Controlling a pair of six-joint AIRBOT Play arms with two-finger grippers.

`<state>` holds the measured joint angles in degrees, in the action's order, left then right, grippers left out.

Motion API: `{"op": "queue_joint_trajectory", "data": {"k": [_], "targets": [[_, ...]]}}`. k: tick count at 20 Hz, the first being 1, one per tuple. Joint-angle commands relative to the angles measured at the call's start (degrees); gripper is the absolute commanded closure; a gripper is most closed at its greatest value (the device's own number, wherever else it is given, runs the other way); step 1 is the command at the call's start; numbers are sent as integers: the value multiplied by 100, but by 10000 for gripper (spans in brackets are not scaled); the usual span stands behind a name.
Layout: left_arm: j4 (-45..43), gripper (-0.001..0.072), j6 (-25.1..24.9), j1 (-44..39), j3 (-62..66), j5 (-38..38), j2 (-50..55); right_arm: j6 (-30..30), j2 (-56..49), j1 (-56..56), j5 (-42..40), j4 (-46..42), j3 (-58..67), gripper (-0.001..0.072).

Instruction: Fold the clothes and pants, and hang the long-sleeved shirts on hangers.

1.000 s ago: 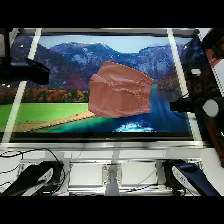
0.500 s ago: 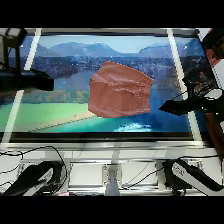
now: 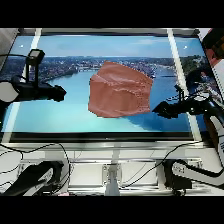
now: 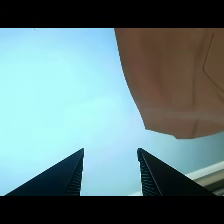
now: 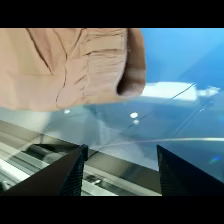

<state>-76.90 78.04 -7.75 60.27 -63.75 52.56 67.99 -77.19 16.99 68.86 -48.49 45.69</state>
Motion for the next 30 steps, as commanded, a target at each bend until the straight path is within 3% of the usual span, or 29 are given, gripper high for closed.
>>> {"op": "queue_joint_trajectory", "data": {"k": [1, 5, 7, 9, 11, 12, 13, 16, 20, 22, 26, 30], "targets": [[90, 308, 0, -2, -262, 59, -2, -15, -426, -31, -162, 518, -15, 228], [92, 308, 0, -2, -326, 81, 2, -13, -645, -485, -796, 675, -15, 233], [92, 308, 0, -2, -328, 81, 63, -11, -673, -710, -1182, 695, -15, 309], [94, 308, 0, -2, -330, 79, 201, -13, -673, -835, -1447, 791, -15, 418], [94, 307, 0, -2, -330, 87, 396, -15, -673, -859, -1521, 824, -15, 649], [116, 307, 2, -2, -330, 116, 514, -24, -662, -859, -1508, 807, -15, 692], [114, 306, 0, -2, -330, 153, 614, -72, -632, -859, -1460, 798, -15, 692], [302, 183, -4, 0, -330, 461, 874, -352, -308, -859, -1224, 807, -15, 692], [1095, 165, -210, -7, -452, 636, 1209, -382, 577, -859, -1189, 931, -256, 694], [1504, 165, -675, -7, -785, 804, 1327, -382, 1200, -859, -1349, 968, -739, 694], [2218, 170, -2297, -7, -1731, 1515, 1373, -382, 2146, -859, -1276, 968, -1504, 694], [2811, 171, -3075, -85, -2166, 1639, 1749, -382, 2483, -859, -1084, 1025, -1598, 694]]}}
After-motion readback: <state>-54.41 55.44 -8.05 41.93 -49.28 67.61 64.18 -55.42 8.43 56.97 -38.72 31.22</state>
